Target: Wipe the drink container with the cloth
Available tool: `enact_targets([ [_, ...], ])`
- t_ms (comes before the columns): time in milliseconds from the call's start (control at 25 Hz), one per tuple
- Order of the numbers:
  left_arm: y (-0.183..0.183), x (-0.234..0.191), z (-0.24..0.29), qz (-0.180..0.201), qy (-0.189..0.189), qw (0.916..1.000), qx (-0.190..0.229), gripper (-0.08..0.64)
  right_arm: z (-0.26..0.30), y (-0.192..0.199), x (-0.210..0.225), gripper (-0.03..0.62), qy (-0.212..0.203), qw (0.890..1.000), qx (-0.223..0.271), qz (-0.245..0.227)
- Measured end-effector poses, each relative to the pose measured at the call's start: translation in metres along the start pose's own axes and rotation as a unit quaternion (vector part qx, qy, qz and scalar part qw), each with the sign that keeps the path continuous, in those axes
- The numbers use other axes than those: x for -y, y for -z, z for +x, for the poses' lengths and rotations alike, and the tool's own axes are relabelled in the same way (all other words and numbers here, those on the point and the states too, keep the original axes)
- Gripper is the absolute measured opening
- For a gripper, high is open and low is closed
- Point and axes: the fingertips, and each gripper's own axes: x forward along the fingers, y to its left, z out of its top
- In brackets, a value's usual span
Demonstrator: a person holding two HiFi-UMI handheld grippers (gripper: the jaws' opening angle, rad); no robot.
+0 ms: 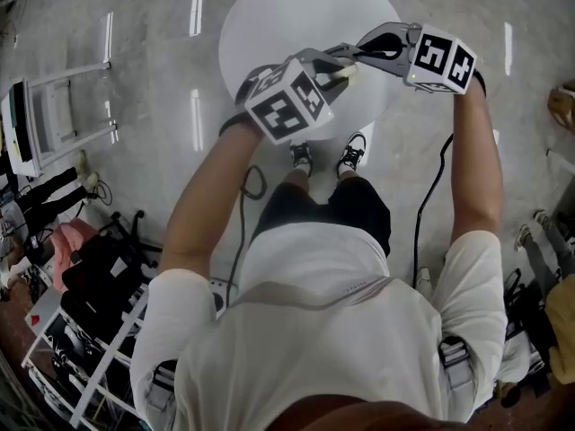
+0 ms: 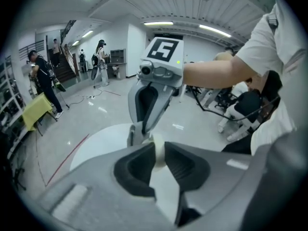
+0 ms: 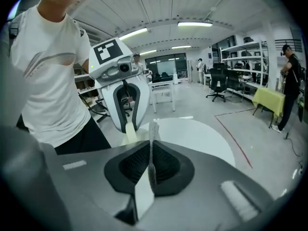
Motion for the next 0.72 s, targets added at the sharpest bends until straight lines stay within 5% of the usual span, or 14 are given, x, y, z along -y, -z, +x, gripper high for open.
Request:
enact_targets([
  [320,0.001,-0.003,0.0,-0.006,-0.001,1.0,0.005,0.061,0.028,0.029,0.01,0.014,-0.056,0.997,-0.044,0.004],
  [720,0.001,-0.007,0.002,-0.019,-0.01,0.9998,0.006,0.061,0.068,0.087,0.025,0.014,-0.057,0.992,-0.106,0.032],
])
